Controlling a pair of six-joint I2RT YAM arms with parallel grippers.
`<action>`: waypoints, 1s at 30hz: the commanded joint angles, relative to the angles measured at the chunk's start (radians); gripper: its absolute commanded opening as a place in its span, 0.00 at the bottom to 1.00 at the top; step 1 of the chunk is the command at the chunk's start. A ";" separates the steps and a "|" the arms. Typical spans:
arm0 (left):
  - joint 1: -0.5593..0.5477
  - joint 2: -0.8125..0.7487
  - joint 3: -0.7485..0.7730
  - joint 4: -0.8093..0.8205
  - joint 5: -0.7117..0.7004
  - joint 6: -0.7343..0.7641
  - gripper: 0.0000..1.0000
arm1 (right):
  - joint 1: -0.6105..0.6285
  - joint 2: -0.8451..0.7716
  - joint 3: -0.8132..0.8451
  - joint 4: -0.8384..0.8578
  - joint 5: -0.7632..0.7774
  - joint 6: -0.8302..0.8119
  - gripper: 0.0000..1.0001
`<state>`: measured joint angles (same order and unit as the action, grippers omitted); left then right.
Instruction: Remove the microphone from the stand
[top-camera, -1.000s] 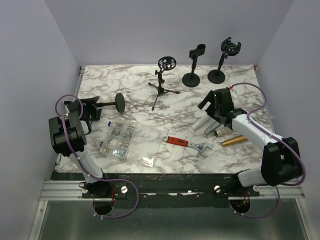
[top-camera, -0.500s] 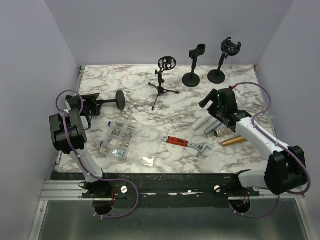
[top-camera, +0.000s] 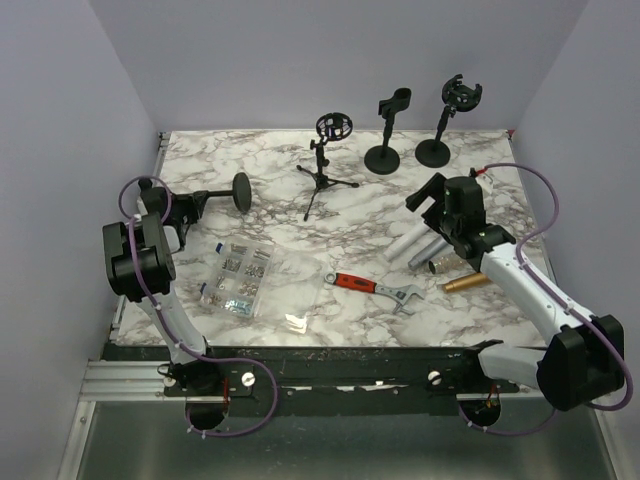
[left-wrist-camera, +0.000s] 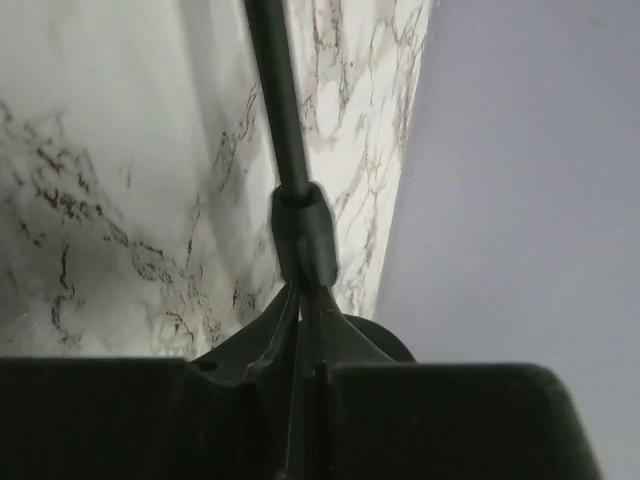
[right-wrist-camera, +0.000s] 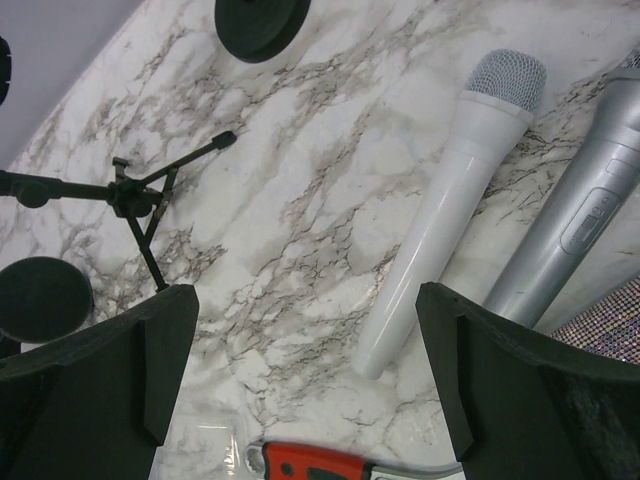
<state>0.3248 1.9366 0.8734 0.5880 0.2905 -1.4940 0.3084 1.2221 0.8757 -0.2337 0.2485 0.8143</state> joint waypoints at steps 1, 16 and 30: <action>-0.004 0.006 0.063 -0.055 -0.032 0.071 0.01 | 0.003 -0.057 -0.024 -0.024 0.057 -0.016 1.00; -0.010 -0.160 0.115 -0.092 -0.005 0.259 0.01 | 0.002 -0.054 -0.048 0.004 -0.005 -0.025 1.00; -0.071 -0.105 0.197 -0.338 0.000 -0.019 0.92 | 0.002 -0.088 -0.063 0.027 -0.043 -0.065 1.00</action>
<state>0.2974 1.8133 1.0077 0.4324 0.3176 -1.4204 0.3084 1.1549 0.8295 -0.2253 0.2188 0.7685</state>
